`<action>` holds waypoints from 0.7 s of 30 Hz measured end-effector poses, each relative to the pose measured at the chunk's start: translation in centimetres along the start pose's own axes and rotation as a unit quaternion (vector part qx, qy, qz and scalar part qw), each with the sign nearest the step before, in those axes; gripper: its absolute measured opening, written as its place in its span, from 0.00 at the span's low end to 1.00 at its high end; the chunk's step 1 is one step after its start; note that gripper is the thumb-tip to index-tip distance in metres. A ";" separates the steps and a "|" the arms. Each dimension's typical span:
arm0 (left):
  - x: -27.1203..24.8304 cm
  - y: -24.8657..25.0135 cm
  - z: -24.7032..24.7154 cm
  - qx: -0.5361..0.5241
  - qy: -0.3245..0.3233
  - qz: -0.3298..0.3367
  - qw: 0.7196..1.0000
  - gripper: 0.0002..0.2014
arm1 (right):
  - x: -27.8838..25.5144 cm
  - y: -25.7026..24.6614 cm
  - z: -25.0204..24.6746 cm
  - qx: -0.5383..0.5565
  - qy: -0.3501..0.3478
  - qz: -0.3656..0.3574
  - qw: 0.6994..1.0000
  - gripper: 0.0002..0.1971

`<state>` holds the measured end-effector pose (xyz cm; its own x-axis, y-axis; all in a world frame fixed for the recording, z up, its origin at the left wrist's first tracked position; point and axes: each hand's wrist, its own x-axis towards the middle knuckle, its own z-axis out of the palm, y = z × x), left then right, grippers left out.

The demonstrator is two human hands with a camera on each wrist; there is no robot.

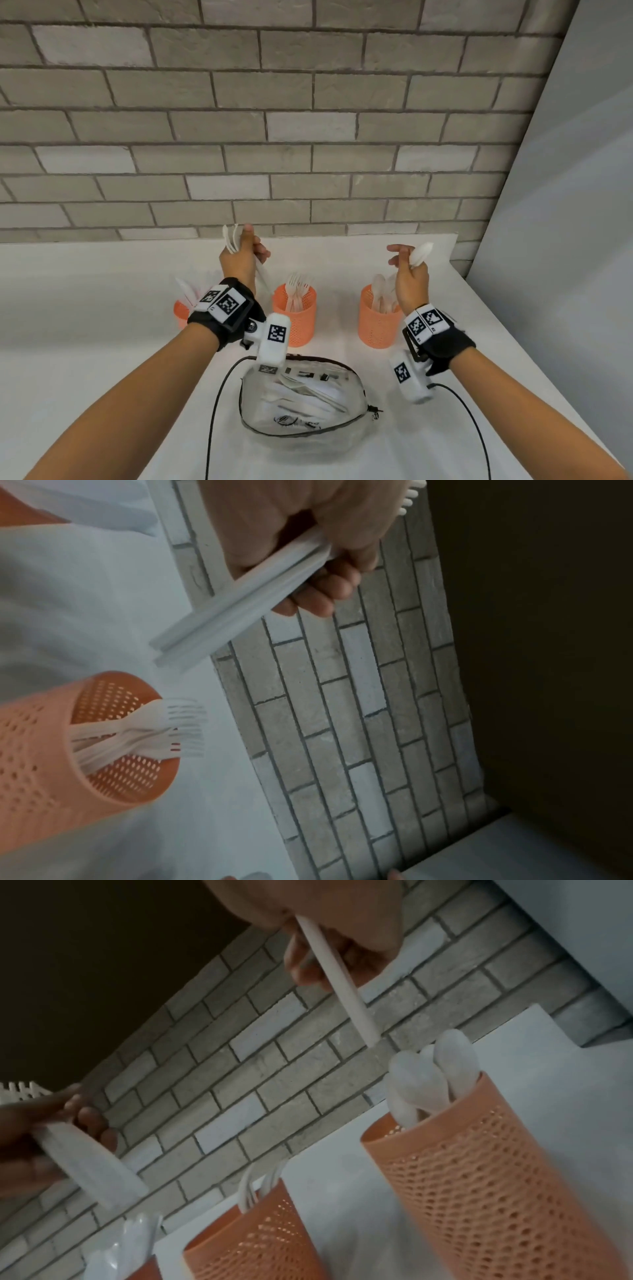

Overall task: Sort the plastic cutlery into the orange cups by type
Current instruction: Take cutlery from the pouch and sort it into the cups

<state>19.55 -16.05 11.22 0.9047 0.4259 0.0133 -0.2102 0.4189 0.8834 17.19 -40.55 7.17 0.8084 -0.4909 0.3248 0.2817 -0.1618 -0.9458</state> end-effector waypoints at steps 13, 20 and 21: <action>0.4 -8.2 0.8 0.222 -0.073 -0.002 0.972 0.08 | 1.5 6.4 -0.4 -0.264 -0.109 0.038 0.958 0.14; -0.2 -11.2 -0.2 0.395 -0.071 0.081 0.912 0.12 | 1.1 7.3 -1.3 -0.259 -0.134 0.016 0.956 0.29; -0.1 -11.3 -0.2 0.413 -0.075 0.091 0.903 0.12 | 1.1 7.2 -1.3 -0.249 -0.138 0.006 0.959 0.32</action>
<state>21.81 -20.65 1.14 0.9361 0.2873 0.2028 -0.0689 -0.4157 0.9069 19.45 -43.37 0.70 0.9353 -0.2621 0.2376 0.0440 -0.5802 -0.8133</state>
